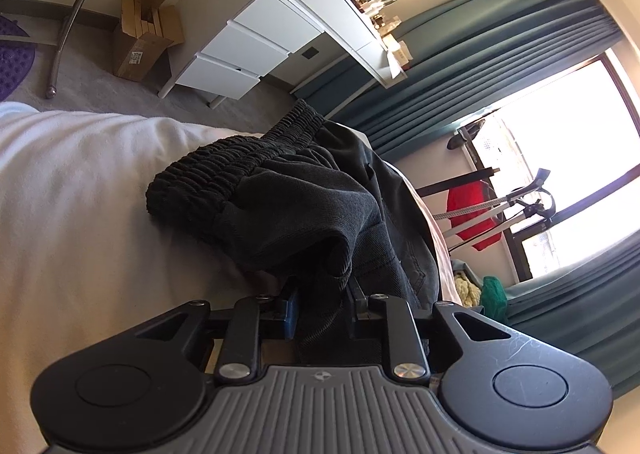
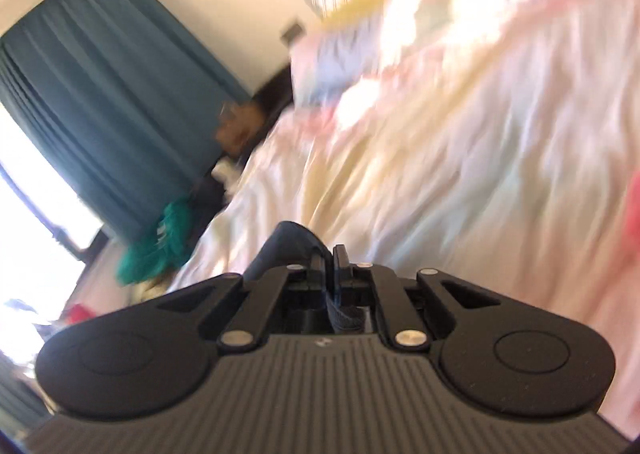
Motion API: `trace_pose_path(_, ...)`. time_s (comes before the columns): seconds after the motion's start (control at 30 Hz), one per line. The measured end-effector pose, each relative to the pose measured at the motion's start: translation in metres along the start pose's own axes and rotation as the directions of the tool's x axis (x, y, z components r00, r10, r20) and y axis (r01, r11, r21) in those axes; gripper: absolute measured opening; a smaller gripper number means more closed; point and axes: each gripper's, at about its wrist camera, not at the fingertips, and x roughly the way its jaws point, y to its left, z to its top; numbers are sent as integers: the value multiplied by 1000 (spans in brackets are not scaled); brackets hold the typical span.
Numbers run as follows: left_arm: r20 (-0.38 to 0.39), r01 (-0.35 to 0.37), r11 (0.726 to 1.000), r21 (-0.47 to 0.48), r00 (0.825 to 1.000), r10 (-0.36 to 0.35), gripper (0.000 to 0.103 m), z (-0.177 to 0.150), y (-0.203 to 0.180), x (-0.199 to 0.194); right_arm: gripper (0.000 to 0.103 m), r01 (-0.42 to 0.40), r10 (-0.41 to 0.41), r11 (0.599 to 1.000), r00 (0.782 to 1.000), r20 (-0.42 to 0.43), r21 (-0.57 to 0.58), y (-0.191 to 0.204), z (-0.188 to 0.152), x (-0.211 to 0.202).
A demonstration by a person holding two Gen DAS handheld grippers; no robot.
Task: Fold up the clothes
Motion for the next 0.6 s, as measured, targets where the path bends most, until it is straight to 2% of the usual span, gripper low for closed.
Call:
trace_pose_path(0.1,11,-22,999,31,1000,21,23,-2,-5,4,8,70,-69,997,998,-8,15,-18,-4,8)
trace_pose_path(0.2,1,-27,999,28,1000,27,25,-5,-8,8,13,70,-68,995,997,-36,68,-31,-5,19)
trace_pose_path(0.3,-5,-24,1000,13,1000,24,26,-5,-7,10,38,76,-75,995,997,-7,68,-34,-5,8)
trace_pose_path(0.37,-14,-18,1000,1,1000,18,26,-4,-4,9,70,78,-81,993,996,35,83,-36,-2,-7)
trace_pose_path(0.43,-23,-12,1000,-11,1000,12,26,-3,-1,9,74,71,-79,991,994,72,114,-37,3,-25)
trace_pose_path(0.5,-32,-6,1000,-24,999,5,26,-2,1,9,74,37,-48,986,997,67,164,-38,8,-40)
trace_pose_path(0.53,-36,-3,1000,-30,999,2,26,-1,3,9,73,19,-25,983,999,31,185,-37,6,-43)
trace_pose_path(0.57,-40,-1,999,-36,999,-1,26,-1,4,9,73,0,12,979,998,-58,202,-34,0,-37)
trace_pose_path(0.6,-44,1,999,-42,999,-3,26,-1,6,8,73,-17,50,975,988,-146,221,-32,-7,-31)
